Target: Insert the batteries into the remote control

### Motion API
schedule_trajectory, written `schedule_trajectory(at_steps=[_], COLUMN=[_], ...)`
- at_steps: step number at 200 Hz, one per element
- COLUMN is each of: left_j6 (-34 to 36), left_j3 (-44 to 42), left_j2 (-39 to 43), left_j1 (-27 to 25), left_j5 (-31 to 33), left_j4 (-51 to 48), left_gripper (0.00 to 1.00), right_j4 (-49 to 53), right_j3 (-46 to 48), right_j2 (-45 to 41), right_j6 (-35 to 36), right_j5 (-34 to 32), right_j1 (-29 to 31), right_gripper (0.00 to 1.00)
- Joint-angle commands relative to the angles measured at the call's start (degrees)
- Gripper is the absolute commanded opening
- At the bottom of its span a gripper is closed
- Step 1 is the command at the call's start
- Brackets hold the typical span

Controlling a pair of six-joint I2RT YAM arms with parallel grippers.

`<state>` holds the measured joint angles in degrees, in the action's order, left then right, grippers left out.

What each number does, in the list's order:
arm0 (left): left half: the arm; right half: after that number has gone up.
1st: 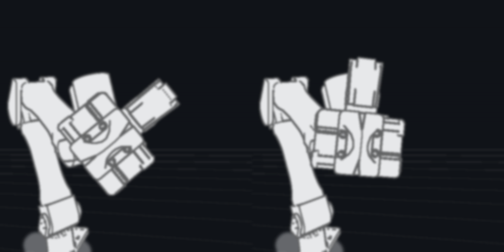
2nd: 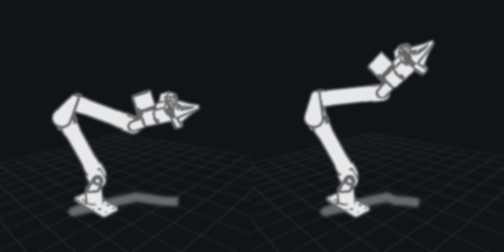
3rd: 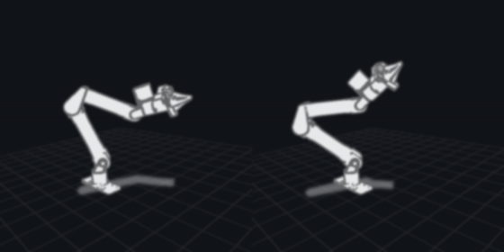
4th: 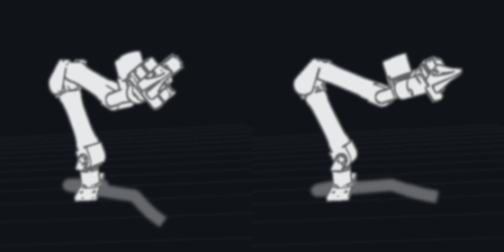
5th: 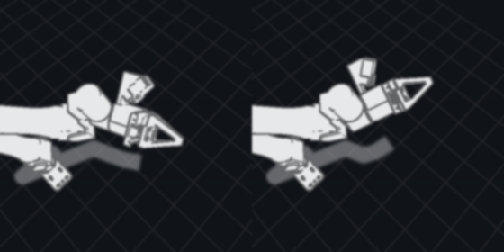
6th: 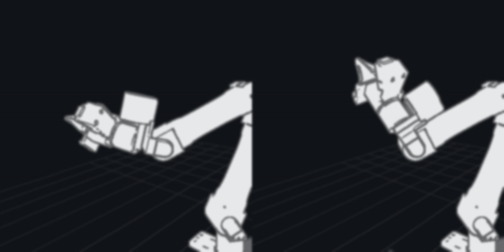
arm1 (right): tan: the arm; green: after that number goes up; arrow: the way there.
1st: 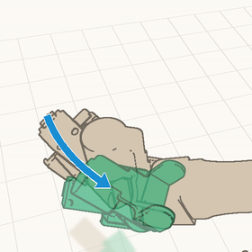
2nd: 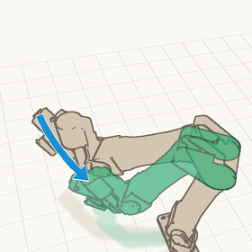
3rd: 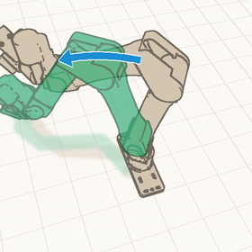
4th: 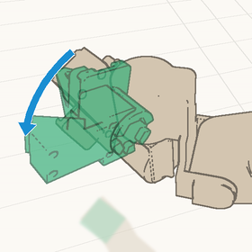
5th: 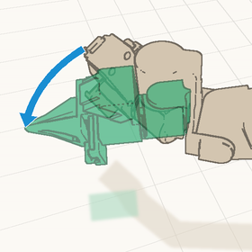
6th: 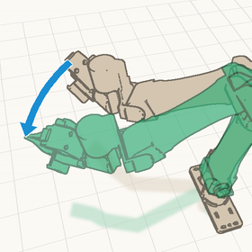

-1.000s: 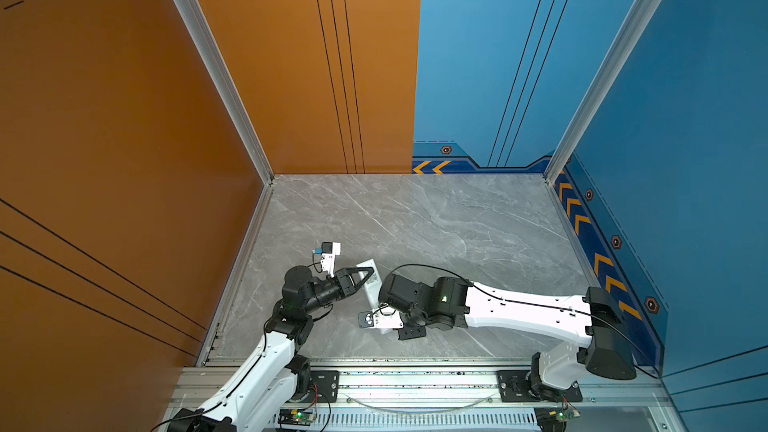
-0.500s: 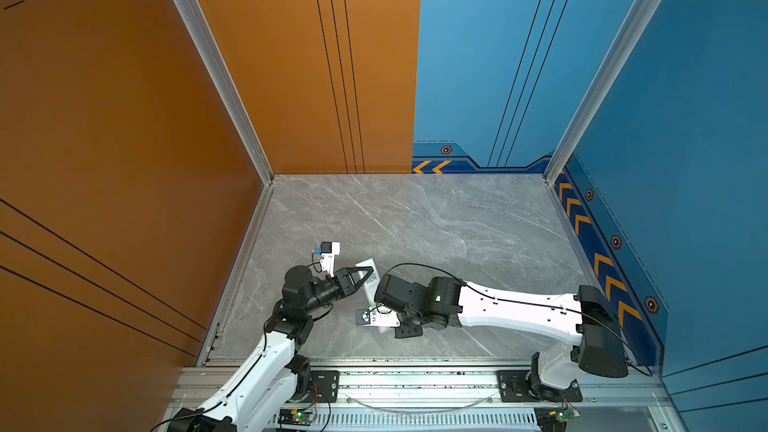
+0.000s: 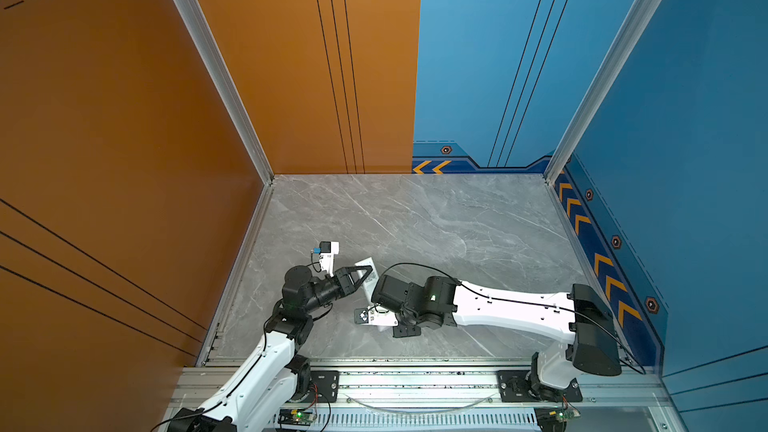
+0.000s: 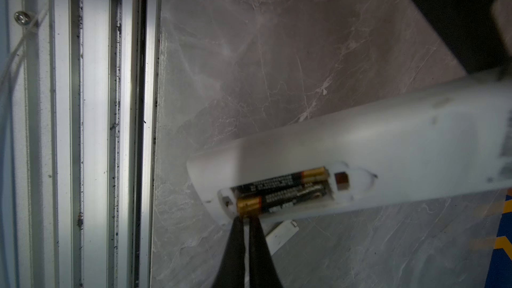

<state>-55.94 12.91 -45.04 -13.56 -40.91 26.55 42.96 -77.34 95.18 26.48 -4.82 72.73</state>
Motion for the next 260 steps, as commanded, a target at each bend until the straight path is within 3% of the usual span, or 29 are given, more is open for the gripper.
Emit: schedule_trajectory(at_steps=[1,260], left_j6=[-2.25,-2.37], left_j3=[1.92,1.82], left_j2=[0.37,1.35], left_j1=[-0.72,-0.36], left_j5=[-3.05,-3.14], left_j4=[2.11,2.11], left_gripper=[0.00,0.00], right_j4=[-2.52,3.01], right_j3=[-1.93,-9.89], right_j2=[1.56,9.50], right_j6=[-1.74,-10.43], right_j5=[-1.68,-7.16], right_j1=[-0.13,-1.47], right_gripper=[0.02,0.00])
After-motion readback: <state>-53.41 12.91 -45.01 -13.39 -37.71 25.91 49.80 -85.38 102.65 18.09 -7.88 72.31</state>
